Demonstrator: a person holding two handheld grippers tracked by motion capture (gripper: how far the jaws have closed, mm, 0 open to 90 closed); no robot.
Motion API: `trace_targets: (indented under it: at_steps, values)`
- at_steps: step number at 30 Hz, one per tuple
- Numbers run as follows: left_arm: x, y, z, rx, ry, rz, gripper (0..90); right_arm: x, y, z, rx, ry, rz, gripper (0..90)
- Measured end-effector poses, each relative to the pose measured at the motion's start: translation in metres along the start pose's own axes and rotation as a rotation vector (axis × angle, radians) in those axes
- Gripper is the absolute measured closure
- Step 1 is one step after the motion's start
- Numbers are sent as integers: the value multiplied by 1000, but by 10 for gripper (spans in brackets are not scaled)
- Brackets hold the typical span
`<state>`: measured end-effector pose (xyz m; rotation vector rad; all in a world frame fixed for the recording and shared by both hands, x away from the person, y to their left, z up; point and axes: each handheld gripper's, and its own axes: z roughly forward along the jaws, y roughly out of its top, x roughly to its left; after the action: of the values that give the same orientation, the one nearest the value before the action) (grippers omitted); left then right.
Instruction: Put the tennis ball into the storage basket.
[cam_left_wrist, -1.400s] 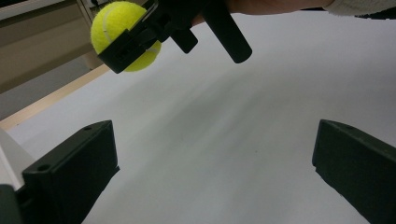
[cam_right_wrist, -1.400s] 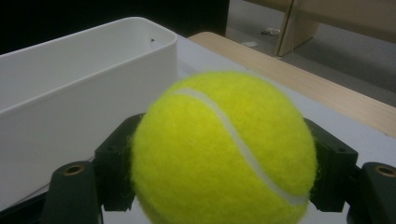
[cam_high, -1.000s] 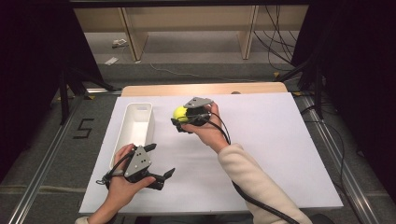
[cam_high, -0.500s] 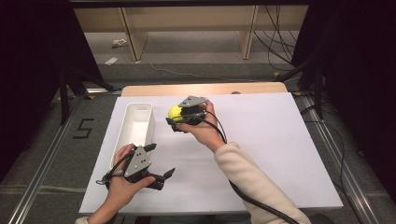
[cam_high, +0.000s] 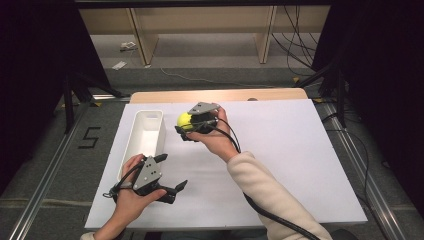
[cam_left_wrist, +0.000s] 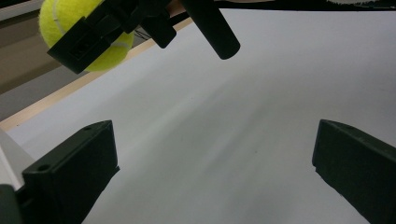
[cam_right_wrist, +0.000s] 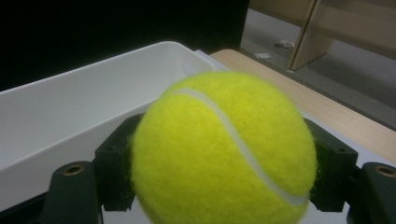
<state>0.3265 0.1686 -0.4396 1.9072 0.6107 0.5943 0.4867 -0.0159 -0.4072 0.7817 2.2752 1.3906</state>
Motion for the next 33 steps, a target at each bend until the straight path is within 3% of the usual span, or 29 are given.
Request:
trace_targets:
  at_steps: [33]
  values:
    - [0, 0, 0, -1, 1, 3, 0, 11, 10, -1, -11, 19, -15, 269]
